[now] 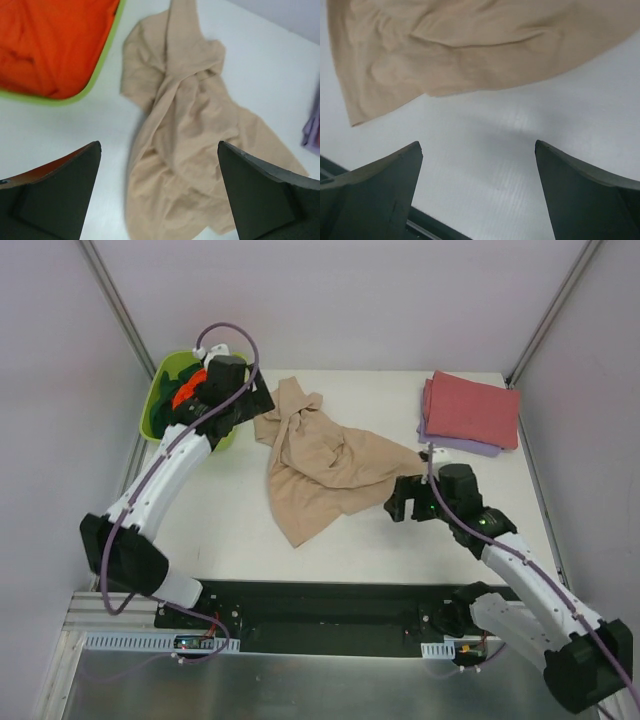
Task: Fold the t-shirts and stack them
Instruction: Move the tshirt to the center of the board
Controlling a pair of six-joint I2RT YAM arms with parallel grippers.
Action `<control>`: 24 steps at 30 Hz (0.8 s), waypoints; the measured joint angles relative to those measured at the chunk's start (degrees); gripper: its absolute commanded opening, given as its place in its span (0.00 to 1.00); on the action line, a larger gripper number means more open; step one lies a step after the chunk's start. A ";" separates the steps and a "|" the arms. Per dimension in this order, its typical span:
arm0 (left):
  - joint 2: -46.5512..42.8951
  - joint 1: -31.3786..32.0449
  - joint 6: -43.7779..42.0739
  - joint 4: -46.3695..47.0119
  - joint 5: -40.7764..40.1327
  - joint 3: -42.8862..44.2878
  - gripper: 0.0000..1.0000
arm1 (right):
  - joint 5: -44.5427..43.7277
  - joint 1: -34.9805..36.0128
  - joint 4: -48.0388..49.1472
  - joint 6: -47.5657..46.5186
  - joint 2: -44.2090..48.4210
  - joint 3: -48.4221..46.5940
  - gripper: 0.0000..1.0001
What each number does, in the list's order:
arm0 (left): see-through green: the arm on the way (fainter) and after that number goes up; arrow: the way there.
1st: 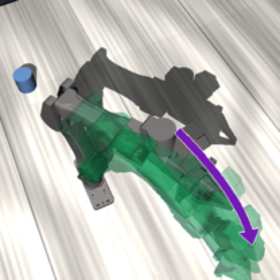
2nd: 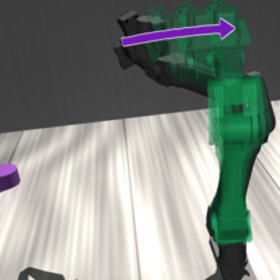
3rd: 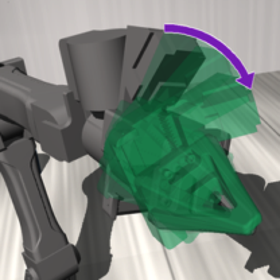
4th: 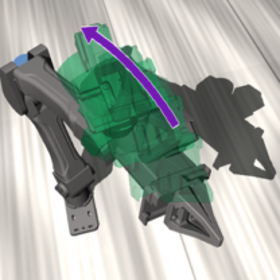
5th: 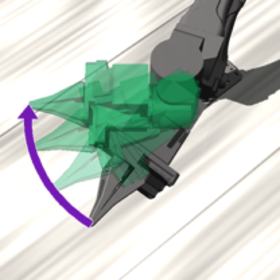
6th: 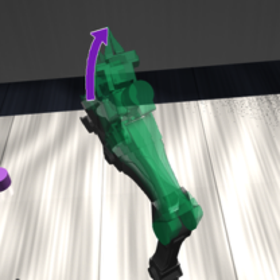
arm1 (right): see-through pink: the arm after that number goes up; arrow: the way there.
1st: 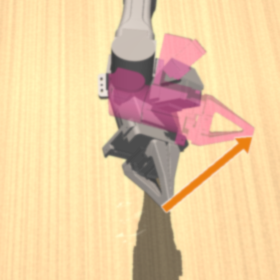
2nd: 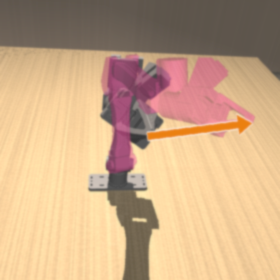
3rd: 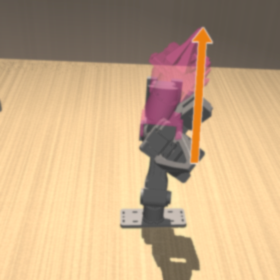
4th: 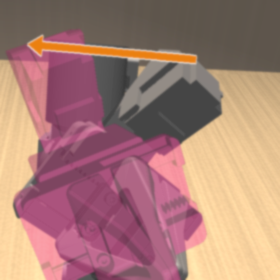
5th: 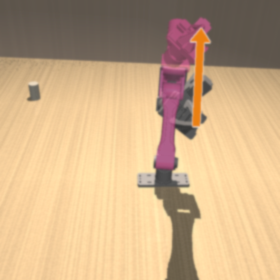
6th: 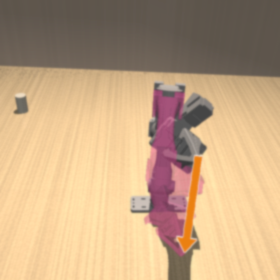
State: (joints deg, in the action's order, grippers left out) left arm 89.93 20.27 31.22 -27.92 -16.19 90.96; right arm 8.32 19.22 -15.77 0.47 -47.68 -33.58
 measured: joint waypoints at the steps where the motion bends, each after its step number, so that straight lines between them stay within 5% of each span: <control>1: -3.21 0.02 -0.11 -0.24 -1.03 -3.37 0.99 | -0.66 3.63 -0.02 -0.55 -1.49 -1.14 0.96; 11: -27.74 -6.47 3.13 -1.64 -3.54 -31.41 0.99 | -5.99 37.05 2.47 -3.26 -36.89 -23.85 0.97; 18: -32.63 -21.18 7.34 -2.14 1.53 -41.27 0.99 | -8.48 43.93 0.63 -4.59 -54.42 -39.08 0.89; 24: -33.07 -25.03 8.59 -2.14 3.58 -42.21 0.99 | -9.55 46.51 -4.26 -5.86 -61.96 -43.67 0.80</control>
State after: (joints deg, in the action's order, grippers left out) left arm 56.86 -4.75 39.81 -30.06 -12.60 48.75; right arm -1.23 65.73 -20.03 -5.39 -109.65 -77.25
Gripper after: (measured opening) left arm 0.990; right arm 0.836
